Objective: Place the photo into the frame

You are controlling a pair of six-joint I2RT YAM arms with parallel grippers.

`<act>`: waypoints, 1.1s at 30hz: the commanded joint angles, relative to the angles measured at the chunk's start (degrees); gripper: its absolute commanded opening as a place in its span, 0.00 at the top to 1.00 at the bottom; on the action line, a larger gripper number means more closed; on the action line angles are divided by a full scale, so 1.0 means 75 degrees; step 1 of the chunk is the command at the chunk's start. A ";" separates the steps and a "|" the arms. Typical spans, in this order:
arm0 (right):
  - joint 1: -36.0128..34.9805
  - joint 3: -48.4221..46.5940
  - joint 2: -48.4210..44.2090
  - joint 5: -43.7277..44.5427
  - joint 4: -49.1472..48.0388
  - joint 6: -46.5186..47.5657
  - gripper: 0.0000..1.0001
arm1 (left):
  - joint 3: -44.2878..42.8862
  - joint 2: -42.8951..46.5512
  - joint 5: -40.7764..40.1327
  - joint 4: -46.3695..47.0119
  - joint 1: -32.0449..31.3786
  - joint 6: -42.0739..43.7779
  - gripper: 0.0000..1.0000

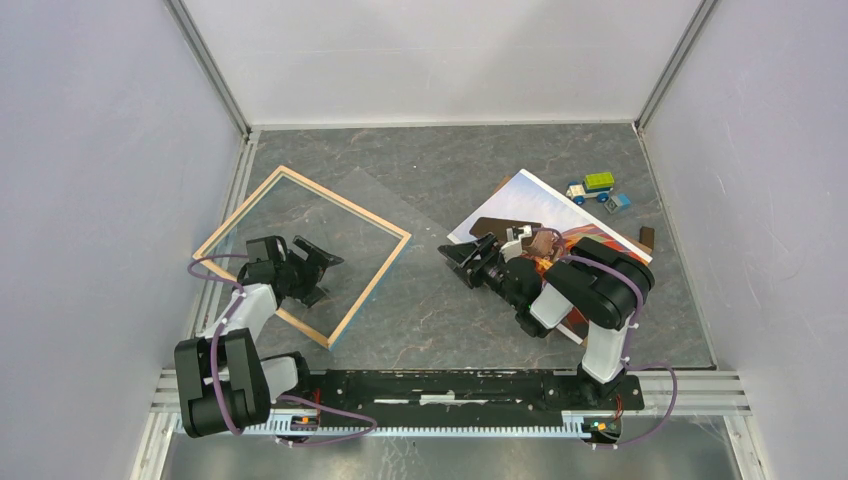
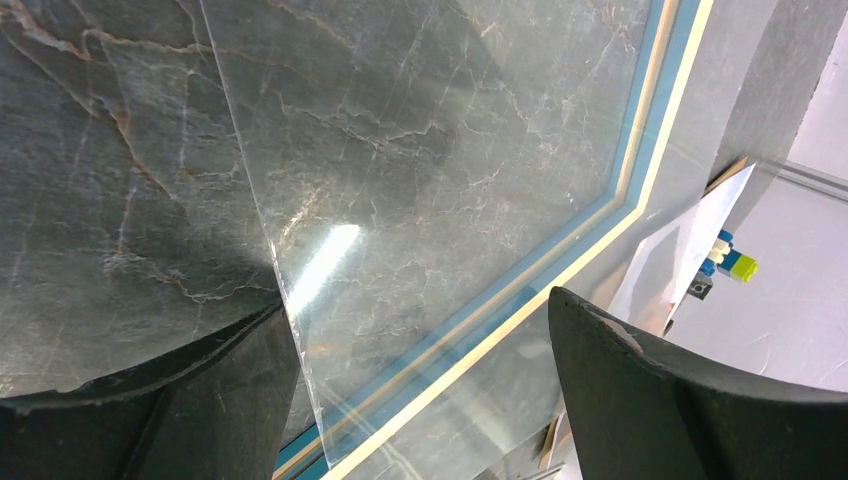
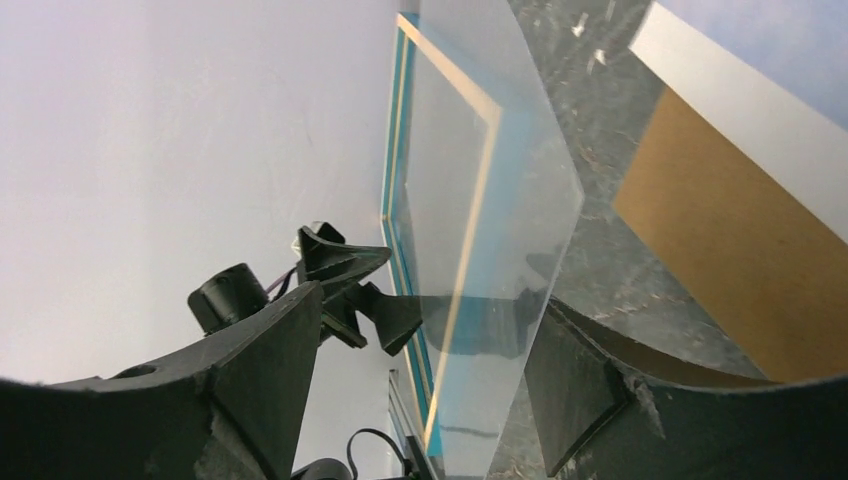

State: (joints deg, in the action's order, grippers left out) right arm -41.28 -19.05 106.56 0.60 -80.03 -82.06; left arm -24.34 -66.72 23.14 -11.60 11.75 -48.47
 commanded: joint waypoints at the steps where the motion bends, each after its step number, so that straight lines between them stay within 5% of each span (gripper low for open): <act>1: -0.0058 -0.0051 0.0081 0.0229 -0.1141 0.0235 0.26 | 0.0175 -0.0046 0.0003 -0.0001 -0.0032 0.0005 0.05; 16: -0.0077 -0.0781 0.0673 0.0653 -0.0170 0.0408 0.63 | 0.0104 0.0881 0.0649 0.0002 -0.0044 0.0505 0.01; 23: -0.0020 -0.0961 0.0277 0.1201 0.0513 0.0892 1.00 | 0.0093 0.1124 0.0607 -0.0096 -0.0164 0.0669 0.00; 33: 0.1760 -0.0293 -0.1194 -0.0509 0.0155 0.2269 1.00 | -0.0168 0.1467 -0.0305 -0.0625 -0.1010 0.0911 0.00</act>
State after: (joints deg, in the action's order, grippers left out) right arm -32.32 -23.64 102.41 1.80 -75.42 -71.00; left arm -23.79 -56.66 23.79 -15.03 6.46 -44.05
